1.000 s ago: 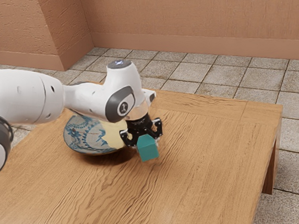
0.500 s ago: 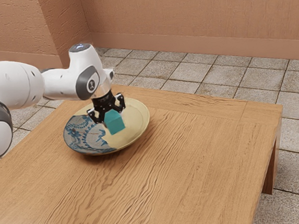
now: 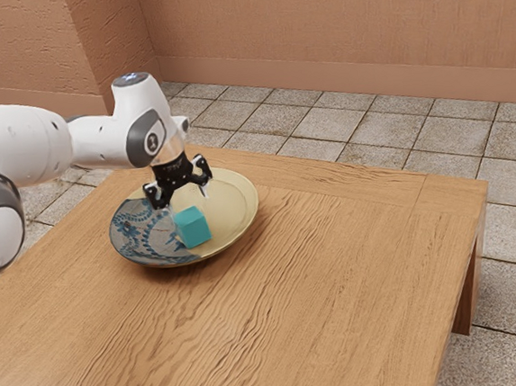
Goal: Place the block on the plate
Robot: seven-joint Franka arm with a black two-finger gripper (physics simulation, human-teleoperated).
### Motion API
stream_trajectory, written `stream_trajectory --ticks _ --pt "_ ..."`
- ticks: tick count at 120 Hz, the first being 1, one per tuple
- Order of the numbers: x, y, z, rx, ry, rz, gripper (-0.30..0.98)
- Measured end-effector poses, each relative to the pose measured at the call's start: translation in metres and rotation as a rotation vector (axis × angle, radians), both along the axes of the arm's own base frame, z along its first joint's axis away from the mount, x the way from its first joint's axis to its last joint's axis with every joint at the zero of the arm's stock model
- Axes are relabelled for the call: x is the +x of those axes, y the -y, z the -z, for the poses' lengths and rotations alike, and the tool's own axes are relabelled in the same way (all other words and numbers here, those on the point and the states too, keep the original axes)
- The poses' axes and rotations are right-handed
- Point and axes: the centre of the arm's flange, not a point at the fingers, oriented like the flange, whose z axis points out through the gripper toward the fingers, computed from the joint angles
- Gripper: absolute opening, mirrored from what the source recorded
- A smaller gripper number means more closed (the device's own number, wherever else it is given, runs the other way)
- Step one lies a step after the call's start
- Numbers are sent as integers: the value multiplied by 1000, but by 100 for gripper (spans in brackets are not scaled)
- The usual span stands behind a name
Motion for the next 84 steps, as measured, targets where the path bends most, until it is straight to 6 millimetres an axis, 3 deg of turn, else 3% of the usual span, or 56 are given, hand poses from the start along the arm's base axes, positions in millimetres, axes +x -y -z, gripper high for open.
stream_trajectory --ticks 11,26,38,56,72,84 --pt "-14 9 -22 -14 6 12 62" --pt "-63 36 -55 -35 -14 72 65" --pt "-84 44 -89 -36 -25 166 66" --pt "-88 57 -134 -21 -52 388 67" --pt "-84 61 -189 16 -56 562 68" --pt "-85 60 -212 34 -69 659 68"
